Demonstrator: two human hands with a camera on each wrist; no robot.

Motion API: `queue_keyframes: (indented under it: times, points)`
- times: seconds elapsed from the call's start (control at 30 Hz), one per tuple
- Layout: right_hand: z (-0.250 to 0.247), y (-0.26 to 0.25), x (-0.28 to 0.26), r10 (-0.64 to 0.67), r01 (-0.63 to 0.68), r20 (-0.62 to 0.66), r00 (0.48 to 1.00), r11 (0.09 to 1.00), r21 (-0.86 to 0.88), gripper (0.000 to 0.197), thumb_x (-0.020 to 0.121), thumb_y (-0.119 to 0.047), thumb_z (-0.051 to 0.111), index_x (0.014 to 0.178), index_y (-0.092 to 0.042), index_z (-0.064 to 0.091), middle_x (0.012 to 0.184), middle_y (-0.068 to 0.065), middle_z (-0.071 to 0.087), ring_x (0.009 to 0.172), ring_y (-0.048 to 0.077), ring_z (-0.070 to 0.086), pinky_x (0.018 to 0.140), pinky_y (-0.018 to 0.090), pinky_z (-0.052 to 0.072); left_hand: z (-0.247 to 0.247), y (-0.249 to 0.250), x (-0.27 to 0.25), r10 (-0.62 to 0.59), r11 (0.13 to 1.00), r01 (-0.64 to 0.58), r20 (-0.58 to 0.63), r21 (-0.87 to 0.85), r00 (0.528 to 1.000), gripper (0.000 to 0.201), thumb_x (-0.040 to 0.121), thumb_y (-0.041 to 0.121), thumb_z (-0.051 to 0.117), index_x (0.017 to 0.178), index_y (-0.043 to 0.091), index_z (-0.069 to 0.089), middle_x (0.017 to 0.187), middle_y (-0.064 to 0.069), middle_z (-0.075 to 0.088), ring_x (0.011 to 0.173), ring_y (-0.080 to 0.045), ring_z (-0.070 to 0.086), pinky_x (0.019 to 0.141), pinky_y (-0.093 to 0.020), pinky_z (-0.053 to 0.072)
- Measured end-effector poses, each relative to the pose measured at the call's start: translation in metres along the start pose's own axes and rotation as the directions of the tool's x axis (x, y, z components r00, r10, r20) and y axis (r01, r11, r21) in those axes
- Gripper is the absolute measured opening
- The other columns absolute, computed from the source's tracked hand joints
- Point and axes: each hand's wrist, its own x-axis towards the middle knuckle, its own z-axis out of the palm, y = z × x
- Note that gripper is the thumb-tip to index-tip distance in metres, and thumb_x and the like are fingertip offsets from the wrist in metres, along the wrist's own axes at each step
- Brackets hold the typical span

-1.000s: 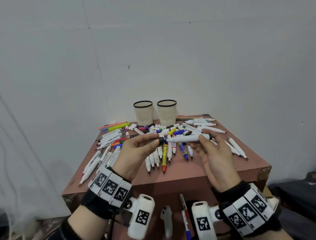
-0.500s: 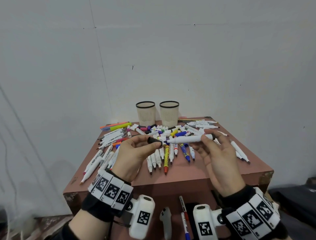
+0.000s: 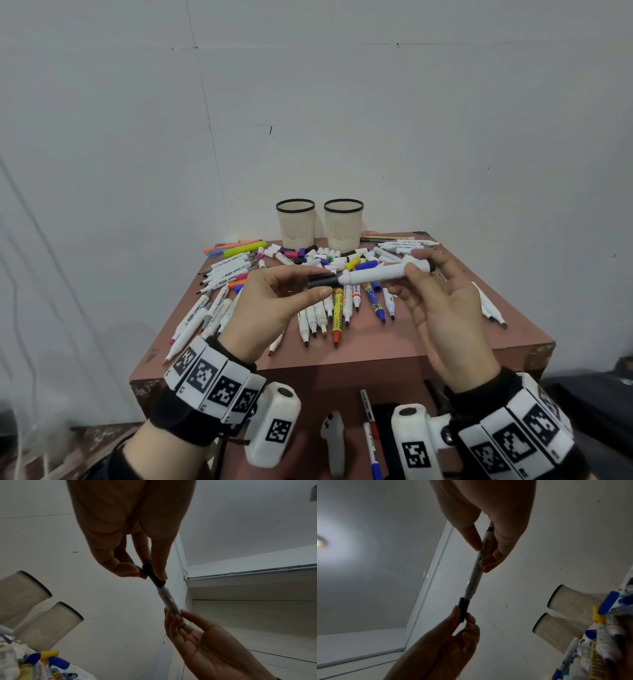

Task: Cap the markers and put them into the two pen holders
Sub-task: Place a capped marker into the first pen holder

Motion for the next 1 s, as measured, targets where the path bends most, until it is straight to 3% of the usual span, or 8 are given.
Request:
queue_keyframes:
  times: [0.1, 0.27, 0.33, 0.43, 0.6, 0.73, 0.87, 1.0]
  points:
    - [0.001, 0.002, -0.001, 0.009, -0.008, 0.047, 0.999, 1.000, -0.013, 0.008, 0.087, -0.010, 0.060, 0.093, -0.014, 0.057, 0.074, 0.003, 0.071, 0.071, 0.020, 0.068, 0.070, 0.025, 0.055, 0.002, 0.004, -0.002, 0.036, 0.999, -0.036, 0.017, 0.008, 0.999, 0.036, 0.067, 0.013, 0.075, 0.101, 0.004, 0.072, 0.096, -0.005, 0.074, 0.094, -0.015, 0.069, 0.080, -0.019, 0.053]
    - [0.002, 0.003, -0.005, -0.028, 0.029, 0.128, 0.991, 1.000, -0.009, 0.058, 0.052, -0.048, 0.084, 0.088, -0.014, 0.052, 0.088, 0.014, 0.070, 0.075, 0.023, 0.069, 0.070, 0.022, 0.055, 0.009, 0.005, -0.004, 0.105, 0.988, -0.103, -0.012, 0.117, 0.994, 0.025, 0.075, 0.002, 0.074, 0.099, 0.009, 0.072, 0.092, 0.001, 0.074, 0.089, -0.009, 0.070, 0.079, -0.016, 0.052]
    - [0.002, 0.006, -0.007, -0.063, 0.065, 0.110, 0.992, 0.998, -0.016, 0.051, 0.058, -0.044, 0.082, 0.088, -0.016, 0.051, 0.089, 0.017, 0.068, 0.077, 0.025, 0.069, 0.068, 0.021, 0.055, 0.011, 0.004, -0.005, 0.118, 0.985, -0.113, -0.026, 0.133, 0.993, 0.023, 0.075, 0.001, 0.074, 0.096, 0.011, 0.072, 0.089, 0.002, 0.074, 0.086, -0.009, 0.070, 0.078, -0.017, 0.052]
    - [0.006, 0.010, -0.015, -0.129, 0.135, 0.080, 0.988, 0.988, -0.071, 0.024, 0.075, -0.014, 0.068, 0.087, -0.013, 0.047, 0.095, 0.027, 0.064, 0.086, 0.033, 0.066, 0.073, 0.024, 0.055, 0.011, 0.003, -0.006, 0.111, 0.989, -0.107, -0.031, 0.106, 0.993, 0.022, 0.074, -0.002, 0.073, 0.094, 0.009, 0.072, 0.082, 0.001, 0.074, 0.080, -0.010, 0.070, 0.074, -0.016, 0.052]
    - [0.011, 0.009, -0.017, -0.244, 0.258, 0.136, 0.960, 0.961, -0.097, 0.031, 0.081, 0.015, 0.058, 0.085, -0.011, 0.042, 0.083, 0.000, 0.071, 0.081, 0.018, 0.068, 0.072, 0.020, 0.053, 0.010, 0.005, -0.006, 0.070, 0.997, -0.070, -0.004, 0.027, 0.998, 0.020, 0.077, -0.002, 0.068, 0.097, 0.001, 0.070, 0.076, -0.004, 0.073, 0.069, -0.014, 0.069, 0.066, -0.018, 0.053]
    - [0.012, 0.001, -0.011, -0.219, 0.252, 0.221, 0.950, 0.958, -0.135, 0.028, 0.082, 0.015, 0.056, 0.085, -0.009, 0.042, 0.079, -0.013, 0.068, 0.077, 0.002, 0.066, 0.067, 0.013, 0.050, 0.006, 0.008, -0.003, 0.021, 0.998, -0.023, 0.040, 0.060, 0.999, 0.019, 0.079, 0.000, 0.068, 0.097, 0.006, 0.070, 0.083, -0.009, 0.074, 0.078, -0.018, 0.071, 0.069, -0.021, 0.053]
    - [0.013, -0.012, 0.005, -0.137, 0.227, 0.325, 0.936, 0.938, -0.261, 0.026, 0.084, 0.011, 0.058, 0.085, -0.012, 0.047, 0.093, 0.015, 0.065, 0.083, 0.014, 0.067, 0.072, 0.019, 0.053, 0.001, 0.013, 0.006, 0.025, 0.984, -0.036, 0.068, 0.173, 0.997, 0.022, 0.077, 0.002, 0.072, 0.088, 0.021, 0.070, 0.087, 0.002, 0.074, 0.086, -0.011, 0.070, 0.078, -0.021, 0.053]
    - [0.019, -0.025, 0.024, -0.108, 0.270, 0.383, 0.918, 0.876, -0.400, 0.024, 0.082, 0.008, 0.064, 0.085, -0.013, 0.053, 0.091, 0.015, 0.062, 0.084, 0.013, 0.066, 0.074, 0.023, 0.055, 0.005, 0.021, 0.016, 0.056, 0.951, -0.080, 0.088, 0.298, 0.994, 0.019, 0.078, 0.011, 0.074, 0.095, 0.020, 0.073, 0.089, 0.006, 0.074, 0.087, -0.006, 0.069, 0.085, -0.029, 0.055]
